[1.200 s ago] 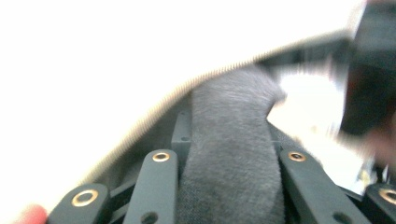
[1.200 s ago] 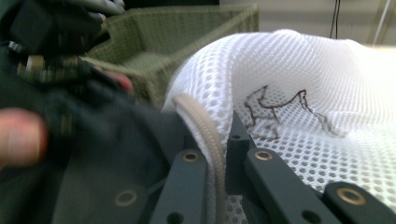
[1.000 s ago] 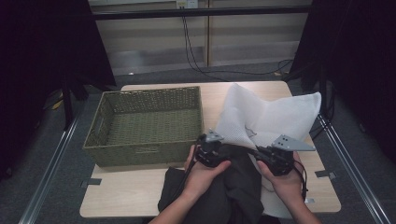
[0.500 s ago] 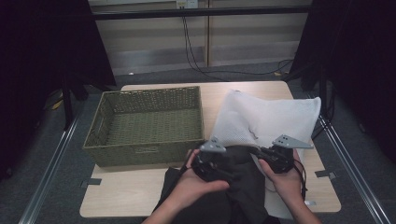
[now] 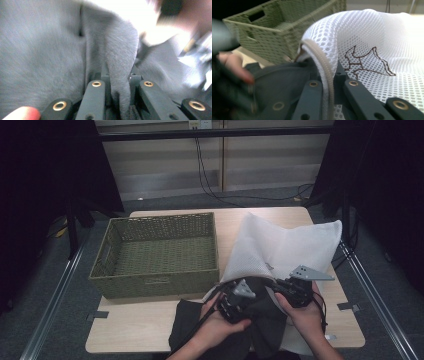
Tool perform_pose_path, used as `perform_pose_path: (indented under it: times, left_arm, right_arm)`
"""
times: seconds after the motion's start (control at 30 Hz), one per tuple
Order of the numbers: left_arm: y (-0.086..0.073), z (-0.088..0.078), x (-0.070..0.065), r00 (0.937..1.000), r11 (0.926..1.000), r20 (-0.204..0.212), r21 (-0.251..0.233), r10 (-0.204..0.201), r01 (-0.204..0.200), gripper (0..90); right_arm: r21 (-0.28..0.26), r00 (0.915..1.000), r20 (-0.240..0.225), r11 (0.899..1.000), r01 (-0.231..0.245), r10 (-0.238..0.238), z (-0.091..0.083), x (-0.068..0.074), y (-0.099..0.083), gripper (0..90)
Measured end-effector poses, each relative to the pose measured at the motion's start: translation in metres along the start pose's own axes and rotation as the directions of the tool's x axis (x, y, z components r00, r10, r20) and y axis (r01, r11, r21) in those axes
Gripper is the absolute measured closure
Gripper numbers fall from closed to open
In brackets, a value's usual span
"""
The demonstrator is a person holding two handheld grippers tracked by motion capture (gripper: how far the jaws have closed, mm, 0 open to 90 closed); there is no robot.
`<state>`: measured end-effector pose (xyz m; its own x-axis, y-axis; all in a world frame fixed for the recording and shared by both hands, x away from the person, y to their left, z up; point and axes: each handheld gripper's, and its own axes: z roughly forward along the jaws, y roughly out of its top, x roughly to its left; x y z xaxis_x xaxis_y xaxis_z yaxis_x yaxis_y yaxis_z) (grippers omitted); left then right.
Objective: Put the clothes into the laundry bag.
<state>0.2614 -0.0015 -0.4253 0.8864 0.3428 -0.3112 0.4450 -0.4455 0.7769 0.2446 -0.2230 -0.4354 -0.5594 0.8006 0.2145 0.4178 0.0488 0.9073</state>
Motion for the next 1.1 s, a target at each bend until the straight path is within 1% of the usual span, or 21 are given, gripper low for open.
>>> perform_pose_path:
  times: [0.03, 0.07, 0.1, 0.13, 0.17, 0.2, 0.27, 0.3, 0.33, 0.37, 0.43, 0.5, 0.57, 0.63, 0.7, 0.8, 0.87, 0.9, 0.93, 0.97, 1.1]
  left_arm:
    - [0.006, -0.007, 0.003, 0.9987, 0.9957, 0.013, -0.078, -0.050, 0.051, 81.6]
    - [0.011, -0.013, 0.007, 0.9974, 0.9892, 0.008, -0.128, -0.071, 0.072, 81.5]
    - [0.013, -0.013, 0.010, 0.9973, 0.9868, -0.030, -0.149, -0.067, 0.062, 81.4]
    - [0.012, -0.009, 0.012, 0.9934, 0.9886, -0.100, -0.145, -0.056, 0.041, 81.1]
    - [0.008, -0.001, 0.016, 0.9827, 0.9923, -0.177, -0.119, -0.054, 0.033, 80.5]
    - [0.000, 0.010, 0.023, 0.9735, 0.9950, -0.218, -0.086, -0.068, 0.051, 79.7]
    - [-0.018, 0.035, 0.039, 0.9683, 0.9879, -0.197, -0.015, -0.154, 0.154, 76.8]
    - [-0.023, 0.040, 0.042, 0.9705, 0.9860, -0.175, -0.008, -0.165, 0.167, 75.5]
    - [-0.021, 0.039, 0.038, 0.9701, 0.9871, -0.182, -0.029, -0.160, 0.158, 73.8]
    - [-0.018, 0.036, 0.035, 0.9754, 0.9894, -0.167, -0.043, -0.144, 0.139, 70.3]
    - [-0.012, 0.025, 0.029, 0.9875, 0.9908, -0.093, -0.058, -0.127, 0.122, 55.3]
    - [-0.008, 0.013, 0.023, 0.9906, 0.9919, -0.090, -0.084, -0.103, 0.095, 43.0]
    - [-0.006, -0.003, 0.018, 0.9907, 0.9930, -0.119, -0.105, -0.067, 0.054, 30.3]
    - [-0.008, -0.015, 0.018, 0.9837, 0.9939, -0.175, -0.108, -0.043, 0.024, 18.9]
    - [-0.014, -0.015, 0.024, 0.9777, 0.9970, -0.202, -0.062, -0.059, 0.047, 10.9]
    - [-0.028, 0.002, 0.036, 0.9807, 0.9916, -0.158, 0.039, -0.116, 0.124, 2.0]
    - [-0.032, 0.011, 0.038, 0.9813, 0.9888, -0.151, 0.071, -0.119, 0.131, 1.7]
    - [-0.032, 0.014, 0.037, 0.9820, 0.9881, -0.163, 0.105, -0.094, 0.112, 6.7]
    - [-0.032, 0.017, 0.035, 0.9825, 0.9884, -0.178, 0.131, -0.054, 0.078, 21.0]
    - [-0.032, 0.020, 0.033, 0.9811, 0.9865, -0.192, 0.153, -0.027, 0.057, 28.0]
    - [-0.026, 0.015, 0.030, 0.9807, 0.9864, -0.187, 0.142, -0.055, 0.083, 60.1]
  right_arm:
    - [-0.011, 0.9999, -0.006, 1.000, 0.008, -0.008, -0.002, 0.002, 0.003, 88.3]
    - [-0.027, 1.0000, -0.007, 1.000, 0.007, -0.007, -0.004, 0.005, 0.005, 88.3]
    - [-0.038, 0.9999, -0.010, 0.999, 0.011, -0.011, -0.006, 0.006, 0.007, 88.3]
    - [-0.048, 0.9999, -0.008, 0.999, 0.010, -0.011, -0.007, 0.007, 0.009, 88.3]
    - [-0.050, 0.9999, -0.005, 0.999, 0.009, -0.009, -0.008, 0.008, 0.010, 88.3]
    - [-0.045, 1.0000, -0.007, 0.999, 0.006, -0.007, -0.008, 0.008, 0.010, 88.3]
    - [-0.030, 0.9999, -0.005, 1.000, 0.010, -0.010, -0.006, 0.007, 0.006, 88.3]
    - [-0.020, 0.9999, -0.006, 1.000, 0.008, -0.008, -0.004, 0.006, 0.004, 88.3]
    - [-0.009, 1.0000, -0.006, 1.000, 0.005, -0.005, -0.003, 0.005, 0.002, 88.3]
    - [0.002, 1.0000, 0.001, 1.000, 0.007, -0.007, -0.002, 0.004, 0.000, 88.3]
    - [0.017, 0.9999, 0.014, 1.000, 0.006, -0.006, 0.000, 0.001, -0.003, 88.3]
    - [0.025, 0.9997, 0.024, 1.000, 0.000, 0.000, 0.001, -0.003, -0.005, 88.3]
    - [0.026, 0.9994, 0.035, 1.000, -0.005, 0.004, 0.002, -0.005, -0.007, 88.3]
    - [0.031, 0.9993, 0.037, 0.999, -0.009, 0.008, 0.001, -0.007, -0.007, 88.3]
    - [0.030, 0.9992, 0.038, 1.000, -0.009, 0.008, 0.001, -0.008, -0.007, 88.2]
    - [0.035, 0.9994, 0.034, 0.999, -0.004, 0.002, 0.003, -0.005, -0.007, 87.7]
    - [0.040, 0.9996, 0.027, 0.999, 0.005, -0.006, 0.005, -0.002, -0.008, 87.6]
    - [0.045, 0.9995, 0.029, 0.999, 0.012, -0.013, 0.006, -0.001, -0.008, 87.6]
    - [0.048, 0.9996, 0.025, 0.999, 0.014, -0.015, 0.007, 0.000, -0.008, 87.6]
    - [0.051, 0.9996, 0.022, 0.999, 0.014, -0.015, 0.007, 0.001, -0.008, 87.5]
    - [0.056, 0.9996, -0.010, 0.998, 0.027, -0.027, 0.012, 0.007, -0.008, 87.5]
